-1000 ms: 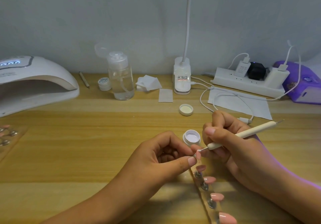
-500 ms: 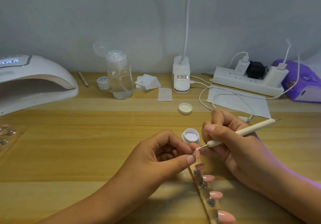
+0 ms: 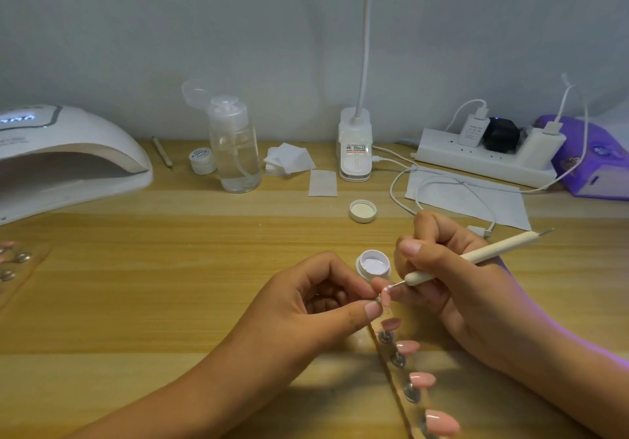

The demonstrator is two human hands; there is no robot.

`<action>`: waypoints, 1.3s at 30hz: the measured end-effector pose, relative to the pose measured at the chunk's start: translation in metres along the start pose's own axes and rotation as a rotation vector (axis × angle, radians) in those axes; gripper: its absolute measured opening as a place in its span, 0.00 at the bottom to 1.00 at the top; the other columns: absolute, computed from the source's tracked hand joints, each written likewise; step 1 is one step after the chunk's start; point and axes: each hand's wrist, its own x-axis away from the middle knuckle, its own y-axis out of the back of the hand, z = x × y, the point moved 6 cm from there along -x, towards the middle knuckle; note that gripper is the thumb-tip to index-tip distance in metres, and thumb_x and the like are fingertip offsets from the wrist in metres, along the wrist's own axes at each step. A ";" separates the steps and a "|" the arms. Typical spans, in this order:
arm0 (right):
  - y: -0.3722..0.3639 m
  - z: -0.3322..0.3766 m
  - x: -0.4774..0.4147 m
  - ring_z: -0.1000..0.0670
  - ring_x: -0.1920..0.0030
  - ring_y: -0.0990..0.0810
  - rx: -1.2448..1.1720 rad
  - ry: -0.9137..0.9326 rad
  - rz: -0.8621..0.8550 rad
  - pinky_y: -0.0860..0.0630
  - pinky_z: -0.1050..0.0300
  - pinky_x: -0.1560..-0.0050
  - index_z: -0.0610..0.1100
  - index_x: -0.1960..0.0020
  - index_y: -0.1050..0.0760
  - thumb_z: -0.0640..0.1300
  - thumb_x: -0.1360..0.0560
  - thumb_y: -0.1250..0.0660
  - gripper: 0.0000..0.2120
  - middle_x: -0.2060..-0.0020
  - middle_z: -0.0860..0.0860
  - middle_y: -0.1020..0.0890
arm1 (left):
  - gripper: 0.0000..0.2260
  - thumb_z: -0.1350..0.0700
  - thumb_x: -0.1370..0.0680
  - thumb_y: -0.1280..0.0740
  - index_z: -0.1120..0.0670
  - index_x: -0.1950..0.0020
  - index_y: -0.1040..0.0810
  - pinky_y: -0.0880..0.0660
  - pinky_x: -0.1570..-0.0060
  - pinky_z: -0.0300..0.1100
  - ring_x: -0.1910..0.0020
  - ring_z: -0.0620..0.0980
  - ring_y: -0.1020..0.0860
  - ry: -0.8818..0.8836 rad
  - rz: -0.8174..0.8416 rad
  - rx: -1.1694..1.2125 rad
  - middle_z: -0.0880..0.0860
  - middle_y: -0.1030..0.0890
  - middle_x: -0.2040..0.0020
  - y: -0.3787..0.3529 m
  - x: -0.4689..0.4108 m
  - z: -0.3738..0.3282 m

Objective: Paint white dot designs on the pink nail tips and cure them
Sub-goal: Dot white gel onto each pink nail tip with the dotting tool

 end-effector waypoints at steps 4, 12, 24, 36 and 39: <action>-0.001 0.000 0.000 0.56 0.74 0.23 -0.002 -0.004 0.019 0.22 0.62 0.67 0.48 0.72 0.29 0.43 0.35 0.29 0.12 0.77 0.50 0.30 | 0.06 0.59 0.32 0.27 0.49 0.61 0.19 0.27 0.59 0.31 0.61 0.41 0.25 0.000 0.003 -0.002 0.44 0.16 0.60 0.000 0.000 0.000; -0.001 0.001 0.001 0.55 0.74 0.22 -0.010 -0.008 0.007 0.22 0.63 0.69 0.48 0.73 0.30 0.39 0.34 0.29 0.14 0.76 0.50 0.31 | 0.06 0.60 0.31 0.27 0.48 0.61 0.19 0.27 0.60 0.29 0.62 0.40 0.25 -0.001 0.012 0.008 0.44 0.16 0.61 0.000 0.000 0.000; 0.009 0.009 -0.005 0.56 0.75 0.33 0.053 0.124 0.004 0.20 0.55 0.57 0.46 0.63 0.26 0.56 0.31 0.26 0.15 0.74 0.53 0.29 | 0.04 0.59 0.30 0.27 0.51 0.58 0.18 0.26 0.59 0.31 0.60 0.43 0.23 0.003 0.005 0.017 0.49 0.18 0.59 0.002 0.001 0.000; 0.022 0.020 -0.007 0.51 0.50 0.19 0.662 0.345 -0.054 0.26 0.64 0.50 0.49 0.50 0.19 0.46 0.25 0.35 0.07 0.54 0.55 0.17 | 0.03 0.54 0.30 0.27 0.47 0.58 0.19 0.28 0.58 0.28 0.60 0.39 0.23 -0.014 -0.047 0.038 0.45 0.19 0.60 0.007 0.000 -0.001; 0.019 0.017 -0.006 0.51 0.53 0.21 0.702 0.381 -0.018 0.26 0.64 0.51 0.47 0.49 0.22 0.43 0.24 0.34 0.04 0.56 0.55 0.20 | 0.03 0.55 0.29 0.29 0.47 0.58 0.19 0.28 0.59 0.29 0.61 0.39 0.24 0.003 -0.095 0.074 0.44 0.20 0.62 0.011 -0.001 0.001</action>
